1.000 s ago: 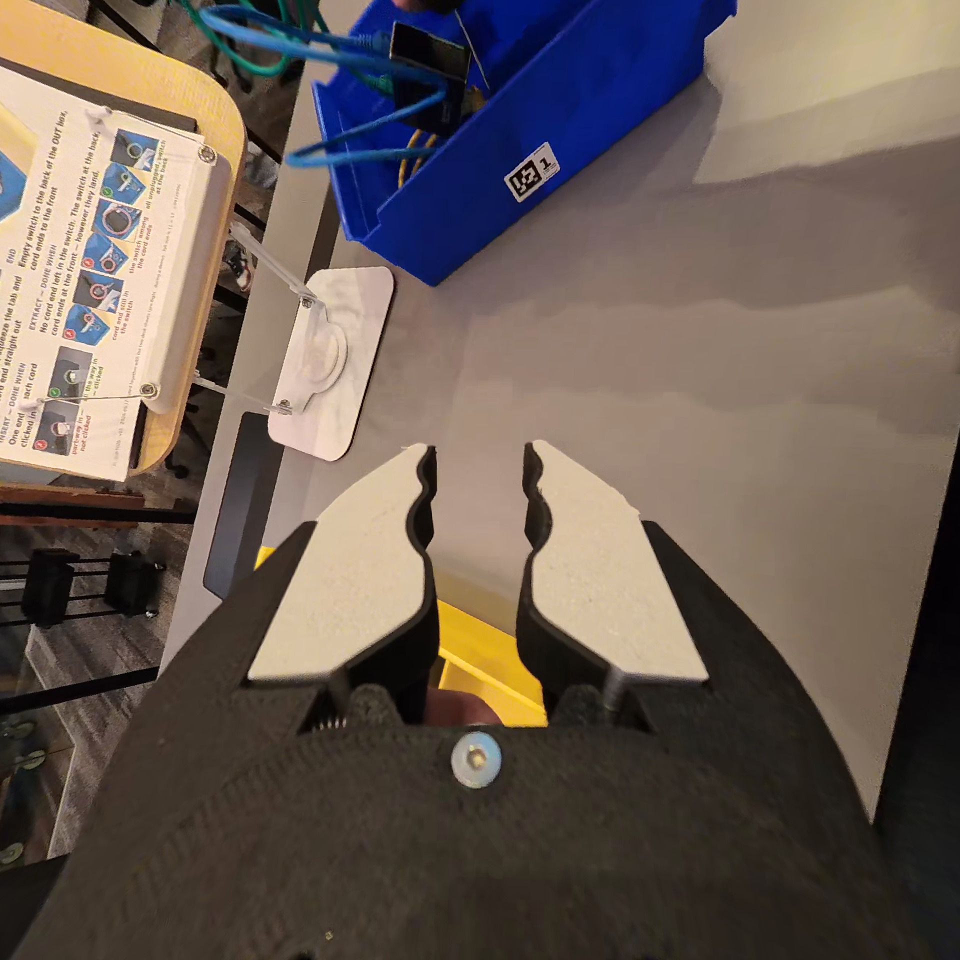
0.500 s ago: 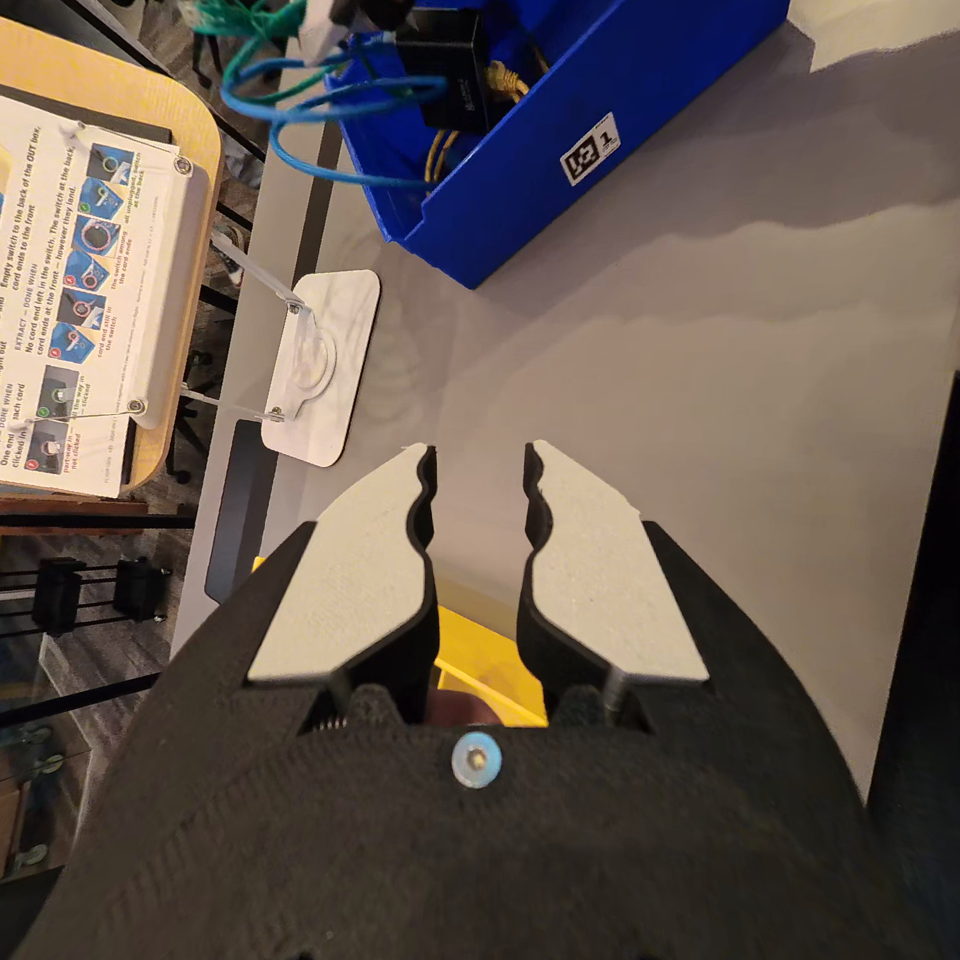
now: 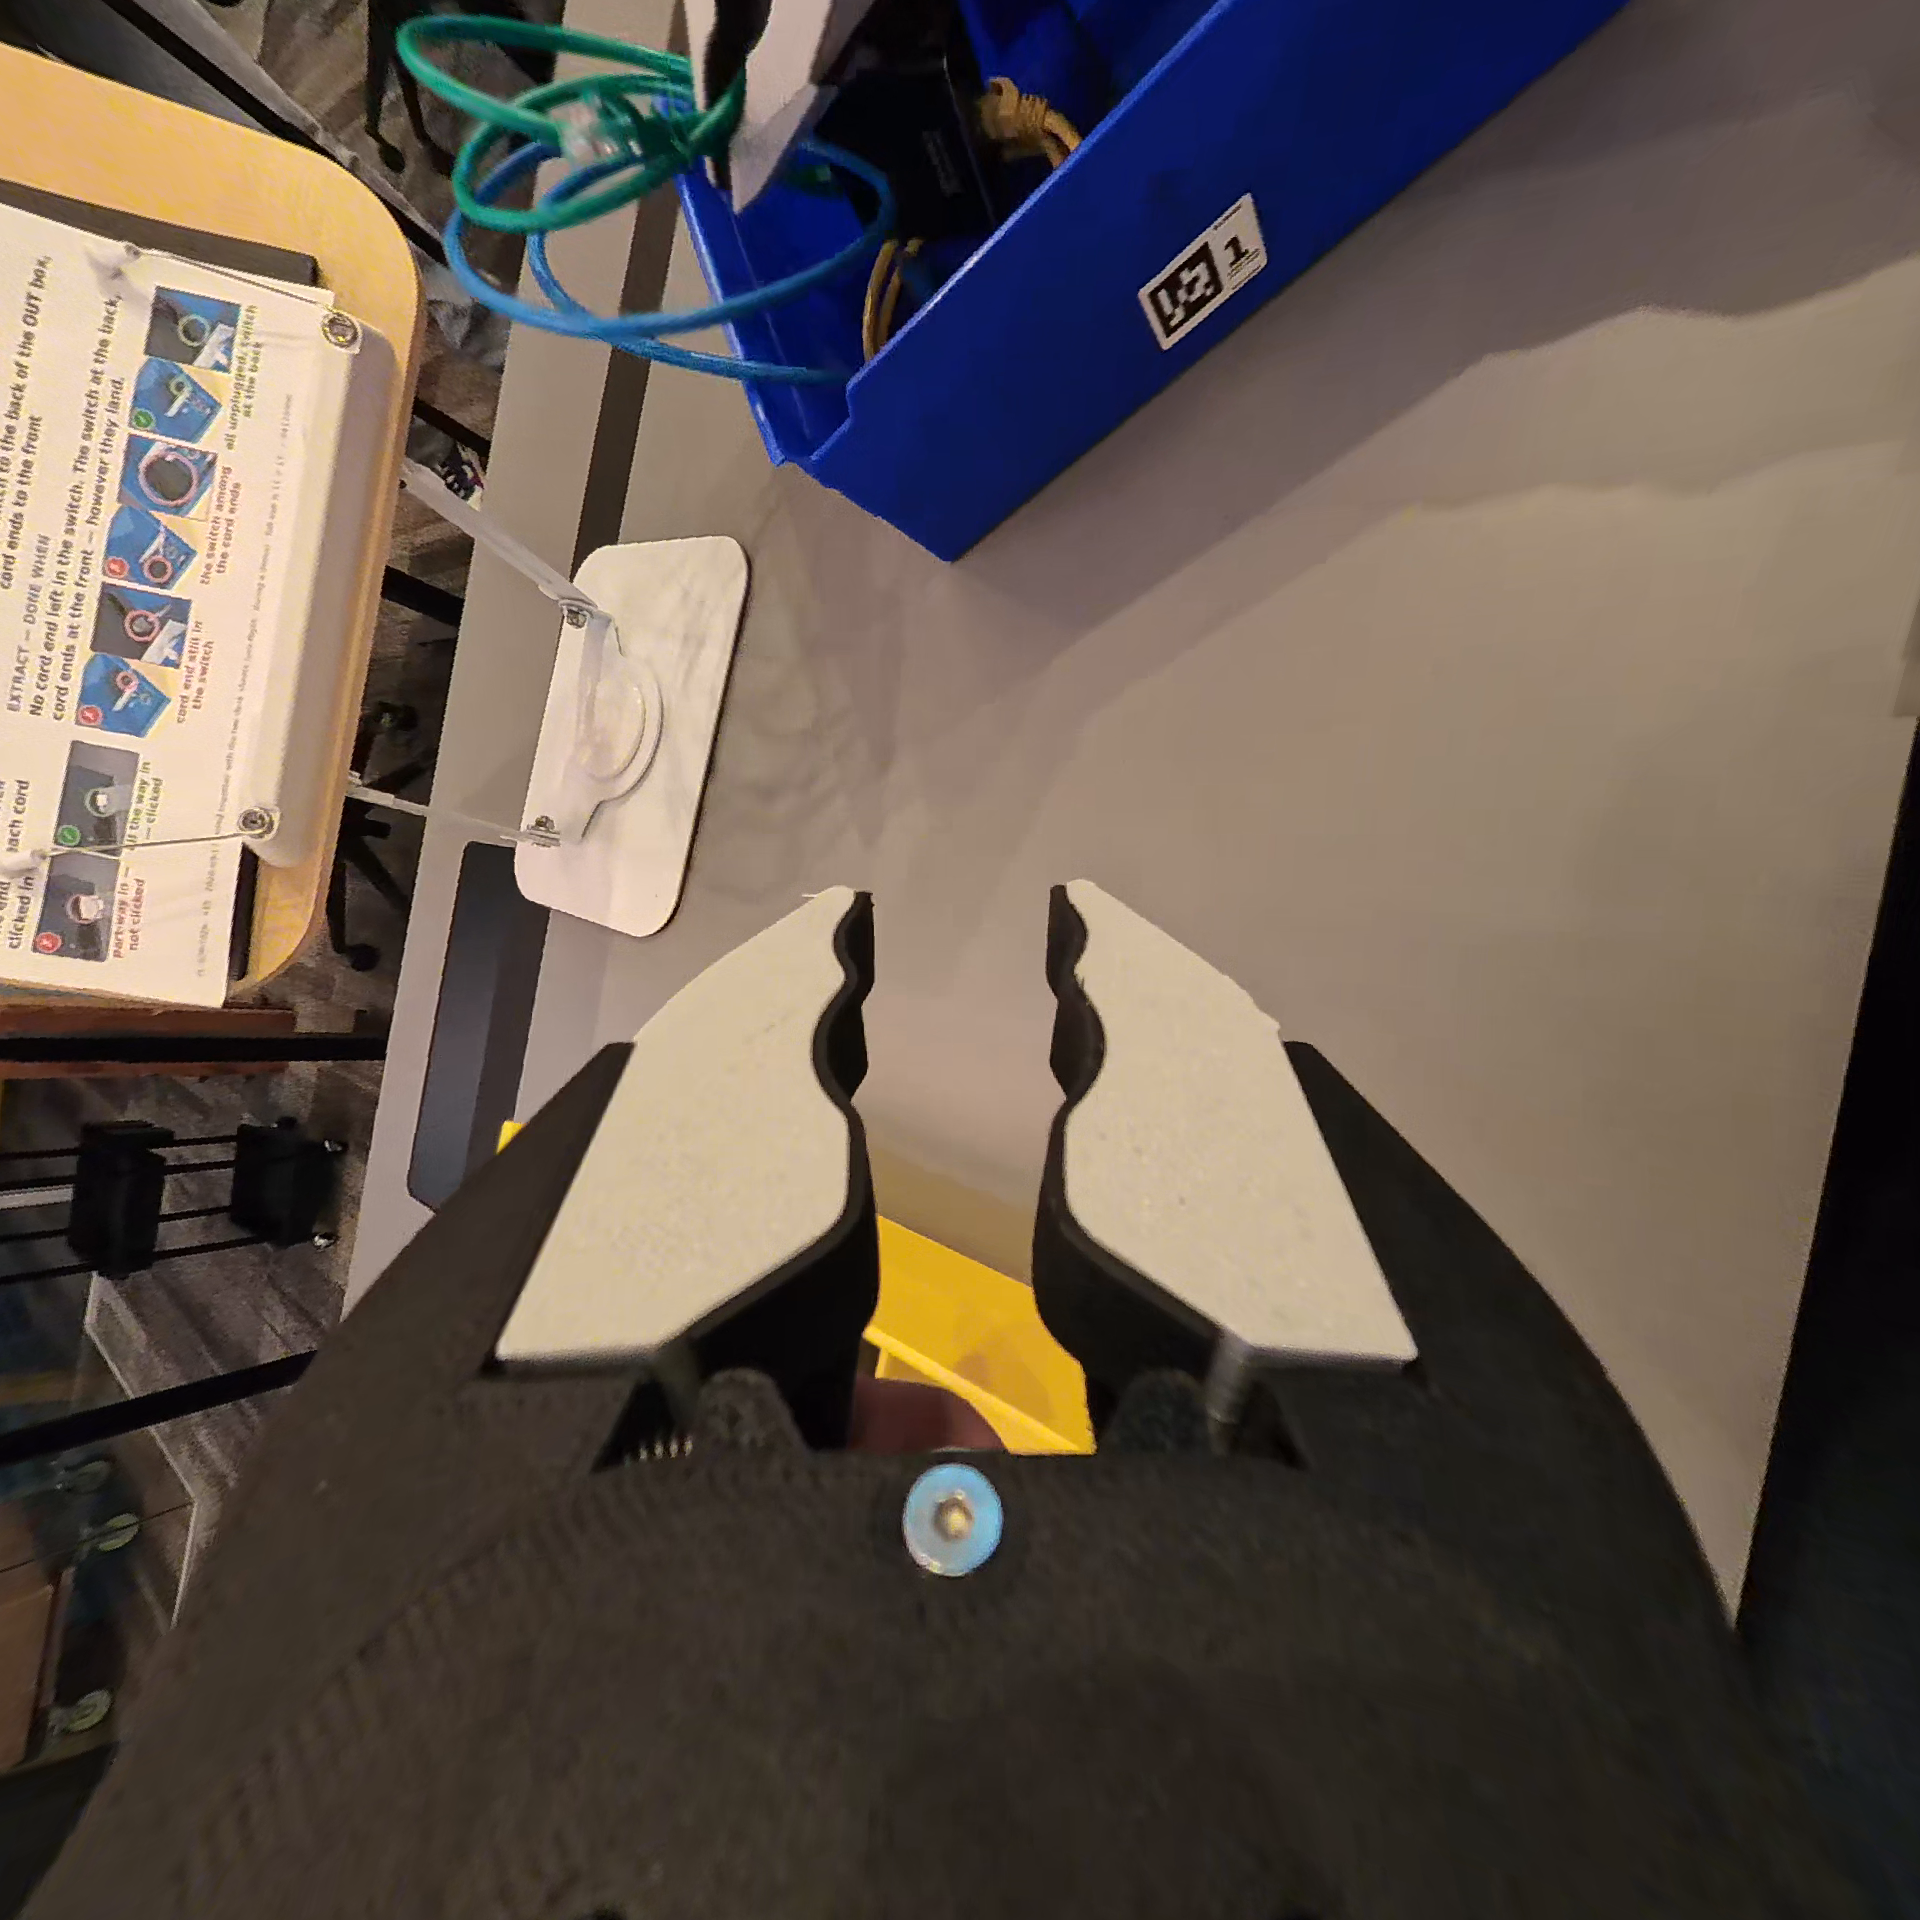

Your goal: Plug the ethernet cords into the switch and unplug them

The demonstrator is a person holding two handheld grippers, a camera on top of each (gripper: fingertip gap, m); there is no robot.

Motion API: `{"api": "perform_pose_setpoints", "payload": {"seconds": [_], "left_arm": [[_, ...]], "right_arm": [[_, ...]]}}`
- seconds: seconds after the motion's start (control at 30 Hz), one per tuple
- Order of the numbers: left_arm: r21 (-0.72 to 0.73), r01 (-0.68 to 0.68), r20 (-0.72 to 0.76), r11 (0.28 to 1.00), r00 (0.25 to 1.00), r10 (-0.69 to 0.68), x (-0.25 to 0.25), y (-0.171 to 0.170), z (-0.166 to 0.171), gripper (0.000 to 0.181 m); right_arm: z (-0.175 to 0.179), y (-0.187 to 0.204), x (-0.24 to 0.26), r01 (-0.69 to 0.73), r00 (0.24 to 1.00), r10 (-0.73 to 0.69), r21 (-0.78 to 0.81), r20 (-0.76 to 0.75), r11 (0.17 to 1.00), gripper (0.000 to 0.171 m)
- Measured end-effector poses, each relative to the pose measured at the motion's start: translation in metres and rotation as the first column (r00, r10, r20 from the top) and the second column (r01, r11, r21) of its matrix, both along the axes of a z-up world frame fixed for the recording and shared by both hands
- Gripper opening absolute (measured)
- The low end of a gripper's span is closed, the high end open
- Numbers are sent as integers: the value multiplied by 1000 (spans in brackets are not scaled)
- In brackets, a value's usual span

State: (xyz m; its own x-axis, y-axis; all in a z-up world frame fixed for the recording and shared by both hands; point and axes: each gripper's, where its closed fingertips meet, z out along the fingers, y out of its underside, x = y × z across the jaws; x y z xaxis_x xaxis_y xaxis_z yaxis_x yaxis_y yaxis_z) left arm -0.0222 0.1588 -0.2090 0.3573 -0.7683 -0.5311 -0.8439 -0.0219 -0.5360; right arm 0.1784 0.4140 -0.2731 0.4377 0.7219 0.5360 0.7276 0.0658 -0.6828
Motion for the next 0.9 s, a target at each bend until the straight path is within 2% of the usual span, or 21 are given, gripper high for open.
{"api": "perform_pose_setpoints", "payload": {"seconds": [0.13, 0.2, 0.3, 0.43, 0.57, 0.67, 0.73, 0.83, 0.9], "left_arm": [[-8, 6, -18, 1000, 1000, -6, 3, -1, -5, 32], [-5, 6, -25, 1000, 1000, -7, 3, -1, -4, 32], [1, 6, -26, 1000, 1000, -6, 3, -3, -1, 32], [12, 6, -24, 1000, 1000, -6, 1, -5, 3, 32], [11, 9, -27, 1000, 1000, -9, 2, -5, 3, 32], [11, 14, -41, 1000, 999, -14, 2, -6, 2, 32], [17, 11, -51, 1000, 999, -10, 1, -7, 4, 32], [27, 8, -43, 1000, 999, -7, 0, -8, 9, 32], [35, 7, -42, 999, 999, -5, -2, -8, 12, 32]], "right_arm": [[-25, -28, -13, -136, 960, 152, -80, 234, 987, 5], [-39, -34, -12, -144, 918, 178, -122, 353, 982, 6], [-64, -48, -9, -138, 858, 246, -258, 452, 956, 6], [-69, -31, 0, -26, 862, 121, -196, 492, 980, 6], [-88, -24, 26, 99, 768, 66, -220, 637, 970, 4], [-92, -10, 45, 226, 742, 1, -252, 670, 941, 4], [-92, 0, 62, 298, 689, -29, -247, 724, 922, 2], [-92, 23, 90, 436, 667, -144, -226, 731, 871, 4], [-90, 24, 96, 455, 671, -143, -253, 727, 854, 2]]}}
